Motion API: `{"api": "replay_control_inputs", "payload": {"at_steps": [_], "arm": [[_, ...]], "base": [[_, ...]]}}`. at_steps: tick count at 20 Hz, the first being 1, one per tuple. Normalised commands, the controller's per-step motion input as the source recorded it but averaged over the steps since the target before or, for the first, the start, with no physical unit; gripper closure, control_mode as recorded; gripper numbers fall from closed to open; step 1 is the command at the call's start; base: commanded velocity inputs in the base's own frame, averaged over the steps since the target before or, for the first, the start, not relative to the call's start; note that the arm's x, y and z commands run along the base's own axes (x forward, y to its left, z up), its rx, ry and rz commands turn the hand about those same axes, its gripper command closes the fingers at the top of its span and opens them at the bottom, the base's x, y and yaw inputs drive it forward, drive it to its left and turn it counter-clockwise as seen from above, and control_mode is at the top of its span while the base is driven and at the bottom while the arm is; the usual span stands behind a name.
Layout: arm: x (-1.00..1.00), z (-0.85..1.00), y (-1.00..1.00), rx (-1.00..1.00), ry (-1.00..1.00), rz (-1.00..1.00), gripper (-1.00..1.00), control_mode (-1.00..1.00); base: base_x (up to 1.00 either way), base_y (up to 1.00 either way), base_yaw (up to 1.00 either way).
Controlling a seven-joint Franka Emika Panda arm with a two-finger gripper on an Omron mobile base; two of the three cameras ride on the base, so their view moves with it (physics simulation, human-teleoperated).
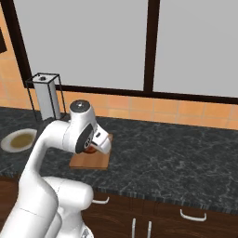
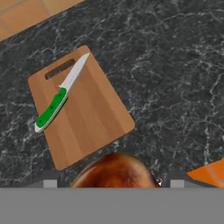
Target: Pick up the knife from the drawer and place it on the cutting board. Then place the meat from the plate to the cutting board.
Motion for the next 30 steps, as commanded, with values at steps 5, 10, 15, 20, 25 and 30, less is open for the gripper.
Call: {"api": "replay_control_inputs", "payload": {"at_steps": [5, 10, 15, 20, 25, 30], "arm": [[0.8, -0.4, -0.01, 0.0, 0.09, 0.0, 1.0, -1.0], [0.28, -0.52, 0.13, 0.0, 0.12, 0.0, 1.0, -1.0], [0.34, -0.41, 0.17, 0.0, 0.07, 0.0, 1.0, -1.0], [0.38, -0.45, 0.1, -0.01, 0.01, 0.0, 1.0, -1.0], [0.29, -0.28, 0.11, 0.0, 0.0, 0.0, 1.0, -1.0], [0.12, -0.37, 0.16, 0.0, 0.0, 0.0, -1.0, -1.0]], "base": [[0.0, 0.0, 0.0], [0.0, 0.0, 0.0], [0.0, 0.0, 0.0], [0.0, 0.0, 0.0], [0.0, 0.0, 0.0], [0.0, 0.0, 0.0]]}}
